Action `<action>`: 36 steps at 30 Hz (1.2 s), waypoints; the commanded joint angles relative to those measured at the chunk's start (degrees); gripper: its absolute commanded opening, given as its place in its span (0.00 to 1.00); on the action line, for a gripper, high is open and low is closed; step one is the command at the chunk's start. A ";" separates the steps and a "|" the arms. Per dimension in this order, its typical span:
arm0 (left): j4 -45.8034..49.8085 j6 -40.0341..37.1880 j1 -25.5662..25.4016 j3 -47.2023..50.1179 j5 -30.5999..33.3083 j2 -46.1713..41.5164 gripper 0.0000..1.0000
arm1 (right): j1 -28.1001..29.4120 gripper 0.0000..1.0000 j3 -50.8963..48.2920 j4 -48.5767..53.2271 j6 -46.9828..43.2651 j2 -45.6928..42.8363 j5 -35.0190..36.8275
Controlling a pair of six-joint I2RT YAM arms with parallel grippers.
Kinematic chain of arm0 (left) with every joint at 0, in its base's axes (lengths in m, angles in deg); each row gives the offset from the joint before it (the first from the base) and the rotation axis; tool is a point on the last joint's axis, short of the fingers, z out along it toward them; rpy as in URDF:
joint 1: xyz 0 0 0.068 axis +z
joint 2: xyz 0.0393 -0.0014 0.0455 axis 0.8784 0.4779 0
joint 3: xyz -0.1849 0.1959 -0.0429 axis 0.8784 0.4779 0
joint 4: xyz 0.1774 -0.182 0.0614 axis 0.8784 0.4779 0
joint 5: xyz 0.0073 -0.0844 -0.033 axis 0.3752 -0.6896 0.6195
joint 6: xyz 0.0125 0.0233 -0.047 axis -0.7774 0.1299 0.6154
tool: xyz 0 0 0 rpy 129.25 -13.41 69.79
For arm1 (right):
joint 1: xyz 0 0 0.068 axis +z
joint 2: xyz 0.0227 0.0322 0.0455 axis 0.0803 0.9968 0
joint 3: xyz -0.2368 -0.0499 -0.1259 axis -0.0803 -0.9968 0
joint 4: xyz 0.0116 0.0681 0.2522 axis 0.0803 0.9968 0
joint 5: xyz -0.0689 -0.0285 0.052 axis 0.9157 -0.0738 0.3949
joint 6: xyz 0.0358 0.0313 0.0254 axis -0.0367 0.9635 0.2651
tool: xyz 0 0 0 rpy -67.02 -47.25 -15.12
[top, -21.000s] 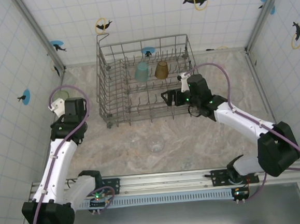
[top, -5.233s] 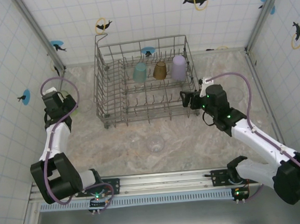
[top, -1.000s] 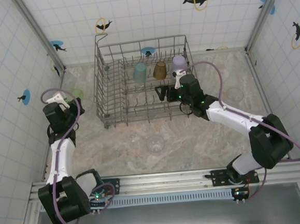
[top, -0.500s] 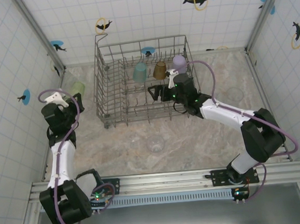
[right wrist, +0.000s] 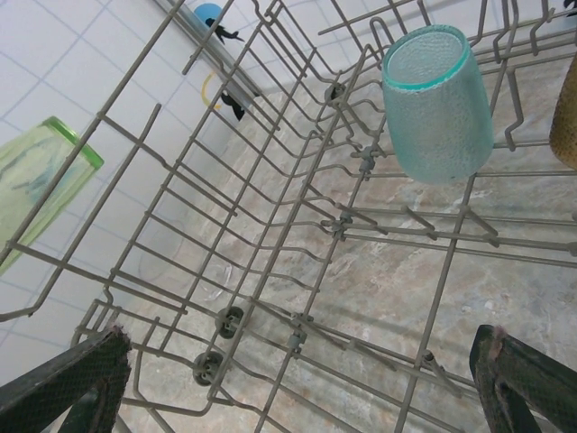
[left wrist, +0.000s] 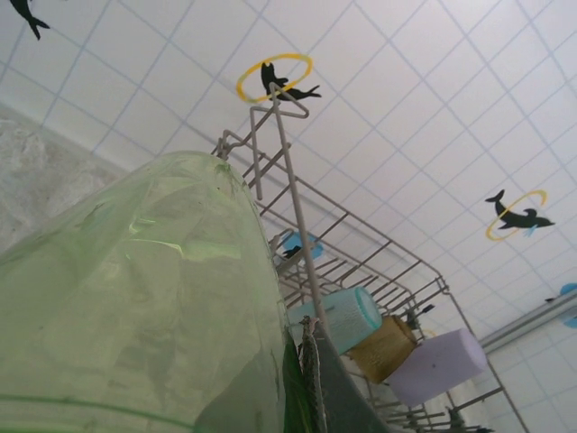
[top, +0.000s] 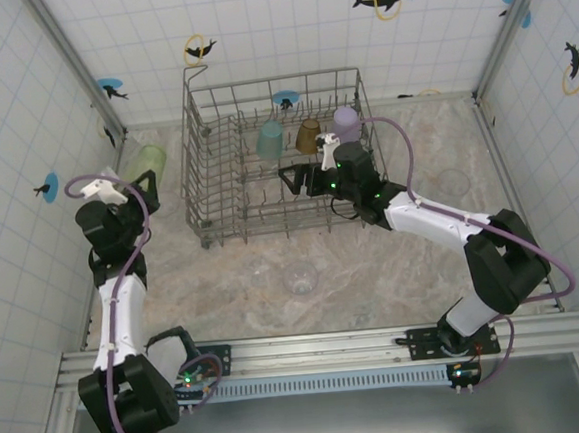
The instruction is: Load the cups into the dish rack
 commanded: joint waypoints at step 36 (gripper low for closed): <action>-21.63 17.06 -24.42 -12.51 -13.55 12.97 0.00 | -5.55 1.00 -7.54 -14.62 9.16 -6.40 -7.50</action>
